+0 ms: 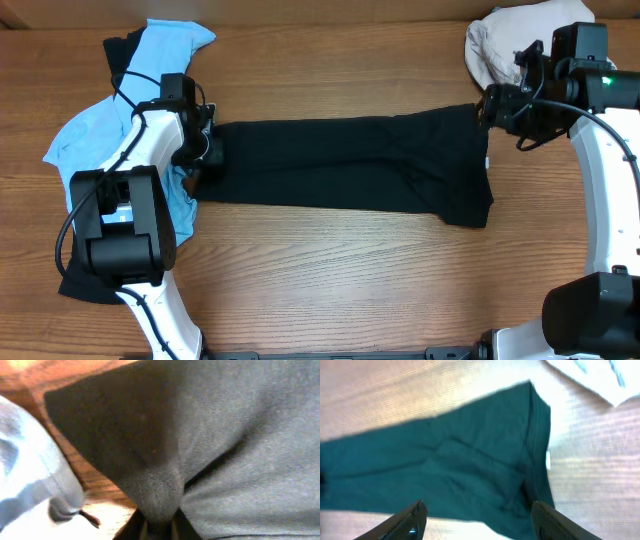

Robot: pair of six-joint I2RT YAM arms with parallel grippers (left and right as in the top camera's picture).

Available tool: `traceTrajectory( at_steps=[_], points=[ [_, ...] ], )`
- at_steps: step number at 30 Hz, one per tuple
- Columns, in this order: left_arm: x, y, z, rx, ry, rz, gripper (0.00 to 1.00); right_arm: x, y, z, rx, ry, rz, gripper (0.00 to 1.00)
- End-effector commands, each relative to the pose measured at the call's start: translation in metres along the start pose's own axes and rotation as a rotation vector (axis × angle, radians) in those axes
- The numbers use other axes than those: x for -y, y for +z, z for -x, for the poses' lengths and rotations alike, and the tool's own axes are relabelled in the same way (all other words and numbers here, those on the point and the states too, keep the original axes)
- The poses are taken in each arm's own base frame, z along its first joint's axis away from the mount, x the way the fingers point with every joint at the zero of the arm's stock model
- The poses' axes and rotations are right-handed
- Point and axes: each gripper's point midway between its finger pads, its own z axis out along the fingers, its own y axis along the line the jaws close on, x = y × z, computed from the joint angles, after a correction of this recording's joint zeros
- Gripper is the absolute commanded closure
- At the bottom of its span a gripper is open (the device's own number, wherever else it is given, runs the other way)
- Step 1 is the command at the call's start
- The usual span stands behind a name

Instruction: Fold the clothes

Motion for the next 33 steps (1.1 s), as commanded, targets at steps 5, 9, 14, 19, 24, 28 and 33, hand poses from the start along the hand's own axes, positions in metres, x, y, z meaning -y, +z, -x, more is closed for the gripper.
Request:
traceTrajectory(
  at_steps=[5, 9, 14, 19, 24, 28, 33],
  points=[
    [0.002, 0.039, -0.056, -0.206, -0.093, -0.032, 0.96, -0.015, -0.004, 0.01, 0.037, 0.002, 0.086, 0.29],
    [0.004, 0.038, -0.051, -0.191, -0.083, -0.04, 0.96, -0.015, -0.003, 0.005, 0.017, 0.008, 0.084, 0.28],
    [0.004, 0.019, -0.034, -0.156, -0.037, -0.044, 0.95, -0.014, -0.003, -0.004, -0.016, 0.018, 0.079, 0.28],
    [0.002, -0.019, -0.01, -0.098, 0.008, -0.038, 0.96, -0.013, -0.003, -0.009, -0.038, 0.024, 0.077, 0.28],
    [-0.01, -0.065, 0.006, -0.038, 0.036, 0.034, 0.96, -0.013, -0.004, -0.011, -0.044, 0.026, 0.076, 0.28],
    [-0.021, -0.095, 0.012, 0.009, 0.052, 0.084, 0.96, -0.013, -0.004, -0.013, -0.052, 0.029, 0.075, 0.28],
    [-0.025, -0.129, 0.016, 0.058, 0.105, 0.126, 0.96, -0.013, -0.004, -0.013, -0.056, 0.029, 0.075, 0.28]
  ],
)
